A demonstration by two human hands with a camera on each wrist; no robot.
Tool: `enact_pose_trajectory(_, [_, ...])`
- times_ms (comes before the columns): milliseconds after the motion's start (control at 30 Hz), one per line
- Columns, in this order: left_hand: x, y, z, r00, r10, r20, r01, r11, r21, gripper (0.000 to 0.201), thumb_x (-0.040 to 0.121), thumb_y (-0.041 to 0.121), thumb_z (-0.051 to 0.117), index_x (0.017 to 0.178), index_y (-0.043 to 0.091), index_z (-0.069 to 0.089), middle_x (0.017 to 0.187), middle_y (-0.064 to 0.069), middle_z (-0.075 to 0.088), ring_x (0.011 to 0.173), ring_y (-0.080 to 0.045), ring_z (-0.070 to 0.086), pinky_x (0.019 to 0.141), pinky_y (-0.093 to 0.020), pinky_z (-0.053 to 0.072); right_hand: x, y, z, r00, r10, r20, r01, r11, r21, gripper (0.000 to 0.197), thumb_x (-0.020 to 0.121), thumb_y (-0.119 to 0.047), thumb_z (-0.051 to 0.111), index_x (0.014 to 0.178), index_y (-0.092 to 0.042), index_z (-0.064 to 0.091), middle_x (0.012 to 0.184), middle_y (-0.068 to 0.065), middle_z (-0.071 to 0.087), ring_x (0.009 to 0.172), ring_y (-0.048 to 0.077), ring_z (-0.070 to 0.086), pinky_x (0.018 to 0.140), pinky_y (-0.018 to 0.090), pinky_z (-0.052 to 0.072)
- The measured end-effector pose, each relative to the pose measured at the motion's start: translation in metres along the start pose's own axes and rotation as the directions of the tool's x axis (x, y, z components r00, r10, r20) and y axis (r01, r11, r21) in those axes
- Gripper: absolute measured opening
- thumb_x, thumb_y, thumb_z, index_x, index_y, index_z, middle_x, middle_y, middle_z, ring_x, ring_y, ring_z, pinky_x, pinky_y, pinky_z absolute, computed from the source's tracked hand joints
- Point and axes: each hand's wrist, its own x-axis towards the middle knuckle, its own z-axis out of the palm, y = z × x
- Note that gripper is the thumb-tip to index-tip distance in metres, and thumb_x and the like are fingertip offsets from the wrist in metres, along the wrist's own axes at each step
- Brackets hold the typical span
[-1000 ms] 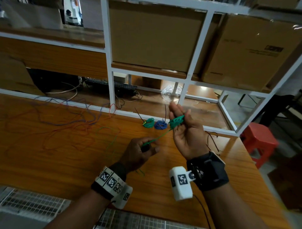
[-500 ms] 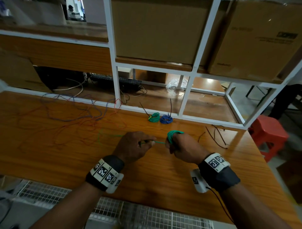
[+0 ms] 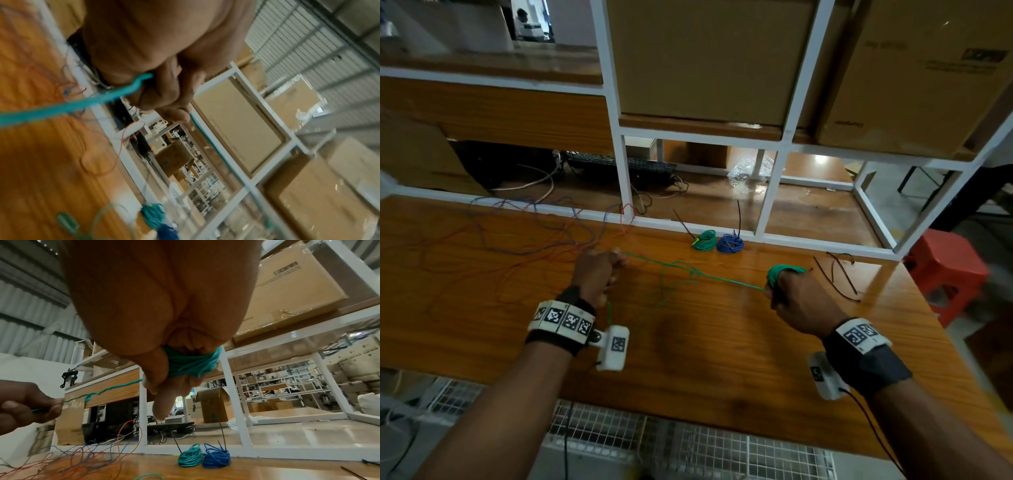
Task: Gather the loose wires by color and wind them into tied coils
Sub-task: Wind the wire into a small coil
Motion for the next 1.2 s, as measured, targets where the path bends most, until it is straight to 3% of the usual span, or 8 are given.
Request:
enact_pose_trajectory(167, [0.01, 0.009, 0.004, 0.986, 0.12, -0.113, -0.09, 0.966, 0.241, 0.03, 0.1, 0.033, 0.055, 0.085, 0.015, 0.072, 0.079, 0.002, 0.065, 0.067, -0.016, 0.049, 0.093, -0.054, 0.051, -0.003, -0.006, 0.015, 0.931, 0.112, 0.348, -0.083, 0.992, -0.098, 0.013, 0.101, -0.017, 0.055, 0.099, -0.01, 0.065, 0.091, 0.006, 0.07, 0.081, 0.021, 0.068, 0.072, 0.036, 0.06])
enact_pose_trajectory(300, [0.025, 0.044, 0.027, 0.929, 0.369, -0.013, -0.315, 0.81, 0.495, 0.033, 0.102, 0.03, 0.049, 0.089, 0.012, 0.073, 0.094, -0.004, 0.069, 0.084, -0.025, 0.06, 0.076, -0.036, 0.047, -0.017, -0.008, 0.029, 0.779, 0.082, 0.621, -0.141, 0.989, 0.046, 0.039, 0.105, -0.046, 0.05, 0.097, -0.016, 0.073, 0.091, 0.001, 0.076, 0.081, 0.016, 0.068, 0.073, 0.028, 0.052])
enact_pose_trajectory(433, [0.052, 0.067, 0.04, 0.9, 0.435, 0.02, -0.382, 0.767, 0.516, 0.036, 0.101, 0.03, 0.05, 0.09, 0.01, 0.078, 0.104, -0.009, 0.075, 0.1, -0.028, 0.066, 0.088, -0.038, 0.053, -0.025, -0.033, 0.03, 0.748, -0.141, 0.649, -0.161, 0.909, 0.384, 0.056, 0.099, -0.065, 0.05, 0.097, -0.017, 0.079, 0.1, -0.002, 0.077, 0.112, 0.028, 0.066, 0.107, 0.056, 0.046])
enact_pose_trajectory(567, [0.058, 0.068, 0.066, 0.909, 0.414, 0.054, -0.39, 0.798, 0.459, 0.029, 0.101, 0.026, 0.055, 0.094, 0.009, 0.078, 0.103, -0.011, 0.075, 0.1, -0.028, 0.066, 0.092, -0.041, 0.054, -0.034, -0.078, 0.035, 0.612, -0.532, 0.585, -0.34, 0.491, 0.802, 0.039, 0.107, -0.027, 0.045, 0.106, 0.008, 0.062, 0.089, 0.003, 0.077, 0.127, 0.063, 0.049, 0.117, 0.072, 0.024])
enact_pose_trajectory(700, [0.049, 0.051, 0.091, 0.954, 0.264, 0.143, -0.299, 0.865, 0.403, 0.028, 0.099, 0.027, 0.058, 0.102, 0.005, 0.075, 0.105, -0.003, 0.071, 0.101, -0.024, 0.064, 0.096, -0.042, 0.052, -0.029, -0.112, 0.014, 0.617, -0.734, 0.284, -0.412, 0.007, 0.911, 0.028, 0.105, -0.023, 0.048, 0.109, 0.002, 0.06, 0.096, 0.017, 0.075, 0.121, 0.037, 0.063, 0.115, 0.057, 0.036])
enact_pose_trajectory(900, [-0.005, -0.004, 0.105, 0.935, -0.064, 0.348, -0.049, 0.951, 0.306, 0.021, 0.092, 0.029, 0.068, 0.077, 0.014, 0.067, 0.063, 0.0, 0.056, 0.041, -0.011, 0.041, 0.041, -0.022, 0.035, 0.005, -0.112, -0.066, 0.962, -0.259, -0.089, -0.081, -0.578, 0.812, 0.039, 0.11, -0.023, 0.034, 0.126, 0.005, 0.056, 0.127, 0.023, 0.068, 0.133, 0.032, 0.056, 0.121, 0.041, 0.037])
enact_pose_trajectory(1000, [-0.02, -0.027, 0.098, 0.912, -0.076, 0.404, -0.089, 0.924, 0.373, 0.023, 0.096, 0.032, 0.064, 0.087, 0.013, 0.074, 0.062, 0.002, 0.055, 0.036, -0.007, 0.034, 0.036, -0.017, 0.025, 0.024, -0.079, -0.084, 0.983, 0.122, -0.14, 0.185, -0.696, 0.693, 0.039, 0.112, -0.024, 0.038, 0.14, -0.001, 0.052, 0.134, 0.019, 0.068, 0.139, 0.03, 0.054, 0.119, 0.039, 0.041])
enact_pose_trajectory(1200, [-0.03, -0.052, 0.077, 0.889, -0.093, 0.448, -0.129, 0.888, 0.441, 0.024, 0.096, 0.031, 0.064, 0.083, 0.014, 0.077, 0.057, 0.002, 0.051, 0.036, -0.008, 0.031, 0.04, -0.019, 0.02, 0.052, 0.0, -0.028, 0.844, 0.534, -0.052, 0.259, -0.321, 0.911, 0.032, 0.11, -0.019, 0.041, 0.132, -0.002, 0.058, 0.124, 0.009, 0.07, 0.125, 0.017, 0.058, 0.108, 0.027, 0.041])
